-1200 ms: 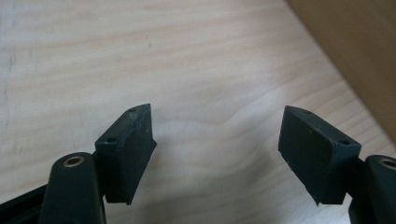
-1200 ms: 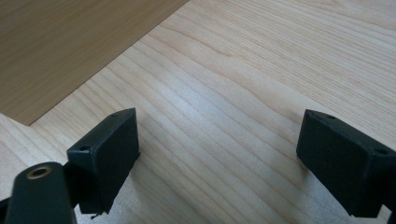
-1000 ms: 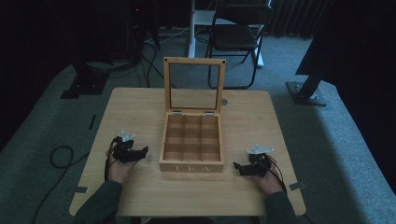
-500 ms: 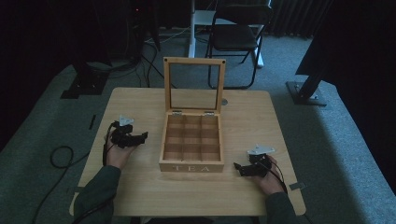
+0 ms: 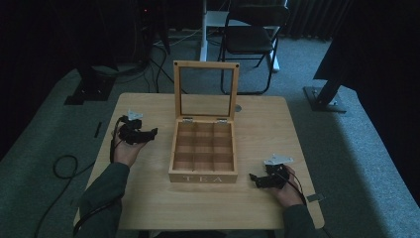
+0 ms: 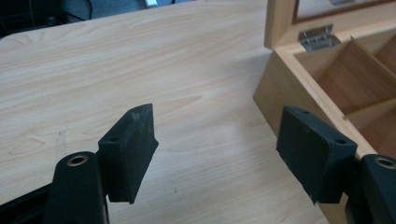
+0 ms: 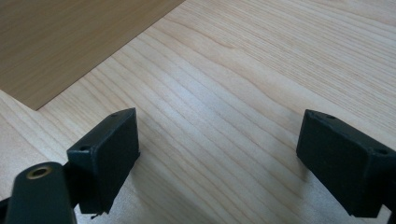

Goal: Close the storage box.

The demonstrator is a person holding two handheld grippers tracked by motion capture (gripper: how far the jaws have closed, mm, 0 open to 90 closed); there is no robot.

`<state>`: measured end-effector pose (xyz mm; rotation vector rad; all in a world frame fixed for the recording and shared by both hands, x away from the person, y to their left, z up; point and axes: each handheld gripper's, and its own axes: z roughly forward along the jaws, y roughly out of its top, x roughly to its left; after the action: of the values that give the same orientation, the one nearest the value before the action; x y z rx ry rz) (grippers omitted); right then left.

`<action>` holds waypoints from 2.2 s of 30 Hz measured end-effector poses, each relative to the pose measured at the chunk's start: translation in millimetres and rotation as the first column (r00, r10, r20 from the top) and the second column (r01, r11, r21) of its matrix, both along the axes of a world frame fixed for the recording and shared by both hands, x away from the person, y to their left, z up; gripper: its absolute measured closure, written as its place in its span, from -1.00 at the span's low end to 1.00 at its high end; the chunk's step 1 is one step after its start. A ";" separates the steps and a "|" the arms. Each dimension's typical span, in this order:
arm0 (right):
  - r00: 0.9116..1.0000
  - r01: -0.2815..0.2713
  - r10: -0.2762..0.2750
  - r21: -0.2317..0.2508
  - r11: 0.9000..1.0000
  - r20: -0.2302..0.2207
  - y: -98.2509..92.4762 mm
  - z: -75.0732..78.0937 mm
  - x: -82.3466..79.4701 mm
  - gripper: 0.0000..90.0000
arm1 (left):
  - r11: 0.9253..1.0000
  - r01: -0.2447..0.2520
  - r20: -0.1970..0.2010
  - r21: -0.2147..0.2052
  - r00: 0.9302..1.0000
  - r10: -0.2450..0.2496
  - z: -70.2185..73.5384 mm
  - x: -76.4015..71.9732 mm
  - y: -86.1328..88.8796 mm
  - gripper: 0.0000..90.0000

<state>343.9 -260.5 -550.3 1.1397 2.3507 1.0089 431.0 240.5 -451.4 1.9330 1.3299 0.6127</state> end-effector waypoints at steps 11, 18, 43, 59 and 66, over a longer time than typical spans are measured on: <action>1.000 0.002 -0.002 0.002 1.000 0.000 -1.8 -0.1 0.2 -0.72 | 0.999 -0.007 0.018 -0.033 1.000 0.008 10.0 16.5 -0.5 -0.37; 1.000 0.008 -0.008 0.001 1.000 0.000 -1.3 -0.1 0.1 -0.72 | 0.999 0.011 0.022 -0.048 1.000 -0.010 18.8 29.6 -3.9 -0.37; 1.000 0.018 -0.018 0.001 1.000 0.001 -0.8 -0.1 0.1 -0.72 | 0.994 0.086 0.075 -0.064 0.994 -0.081 46.8 74.8 -41.0 -0.28; 1.000 0.021 -0.021 0.001 1.000 0.001 -0.6 -0.1 -0.2 -0.72 | 0.991 0.128 0.056 -0.046 0.990 -0.126 66.0 102.0 -65.8 0.02; 1.000 0.024 -0.024 0.001 1.000 0.000 -0.5 -0.1 -0.4 -0.72 | 0.989 0.141 0.041 -0.051 0.989 -0.139 68.9 111.5 -75.6 -0.03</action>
<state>343.5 -260.9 -550.4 1.1645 2.3313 1.0018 542.5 164.9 -382.5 1.9422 1.1643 0.5356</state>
